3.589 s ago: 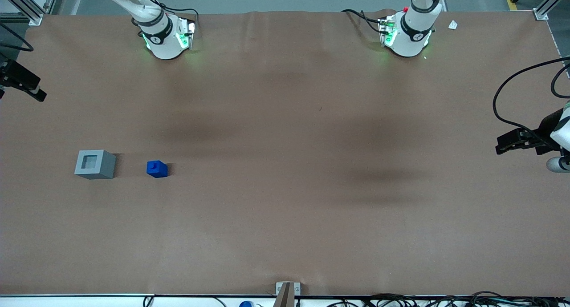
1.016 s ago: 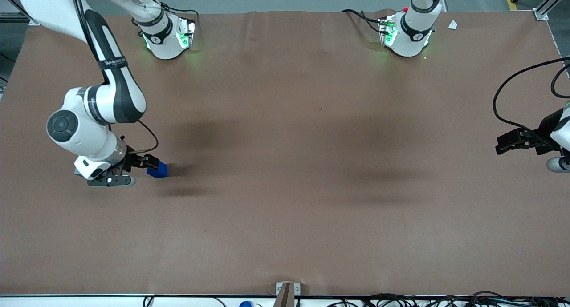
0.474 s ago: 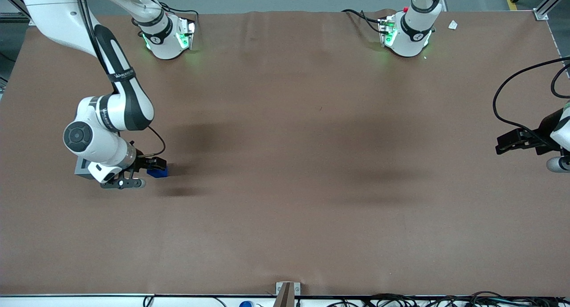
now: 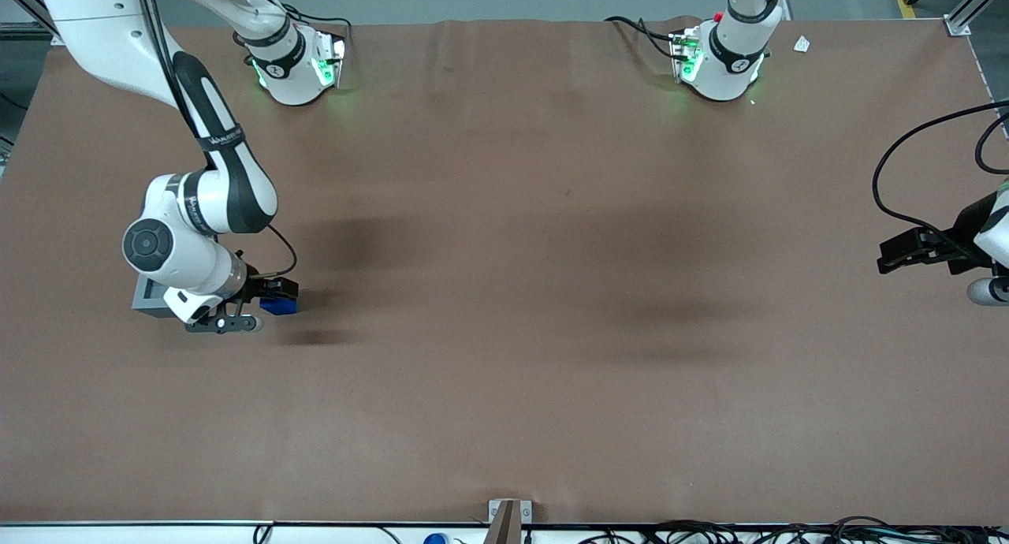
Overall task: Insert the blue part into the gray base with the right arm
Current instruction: 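Close the right gripper on the blue block and lift it, then carry the blue block with the right gripper over the gray base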
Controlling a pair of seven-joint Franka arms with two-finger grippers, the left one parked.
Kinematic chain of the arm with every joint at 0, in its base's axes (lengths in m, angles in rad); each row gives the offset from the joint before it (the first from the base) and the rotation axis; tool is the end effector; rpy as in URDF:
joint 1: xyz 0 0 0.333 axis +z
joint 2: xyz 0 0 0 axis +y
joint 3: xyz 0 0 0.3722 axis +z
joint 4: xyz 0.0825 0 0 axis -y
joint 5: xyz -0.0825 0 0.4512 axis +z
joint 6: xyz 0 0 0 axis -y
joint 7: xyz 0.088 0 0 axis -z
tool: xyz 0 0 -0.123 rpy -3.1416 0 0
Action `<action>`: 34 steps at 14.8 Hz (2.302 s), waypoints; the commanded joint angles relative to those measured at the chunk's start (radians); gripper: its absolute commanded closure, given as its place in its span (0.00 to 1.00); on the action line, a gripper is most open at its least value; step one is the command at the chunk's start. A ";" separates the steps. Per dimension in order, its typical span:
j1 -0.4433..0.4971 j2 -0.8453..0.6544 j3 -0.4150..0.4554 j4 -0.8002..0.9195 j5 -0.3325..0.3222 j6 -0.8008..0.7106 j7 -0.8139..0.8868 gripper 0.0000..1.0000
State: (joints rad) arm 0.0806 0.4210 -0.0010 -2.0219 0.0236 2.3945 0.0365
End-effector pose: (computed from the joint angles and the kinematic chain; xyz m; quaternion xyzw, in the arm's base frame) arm 0.6606 0.0532 0.2195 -0.9996 -0.0127 0.0246 0.0062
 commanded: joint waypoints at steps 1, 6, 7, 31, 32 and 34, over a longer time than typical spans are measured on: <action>-0.004 -0.007 -0.002 -0.038 0.013 0.046 -0.003 0.01; -0.004 -0.005 -0.002 -0.049 0.013 0.069 -0.006 0.15; -0.004 -0.005 -0.002 -0.050 0.013 0.075 -0.006 0.21; -0.149 -0.208 -0.011 0.037 0.009 -0.152 -0.075 0.98; -0.168 -0.211 -0.011 0.037 0.009 -0.159 -0.111 0.98; -0.214 -0.212 -0.011 0.037 0.009 -0.173 -0.182 0.98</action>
State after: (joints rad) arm -0.0789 0.2348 -0.0250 -1.9669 0.0237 2.2409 -0.0721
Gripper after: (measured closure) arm 0.489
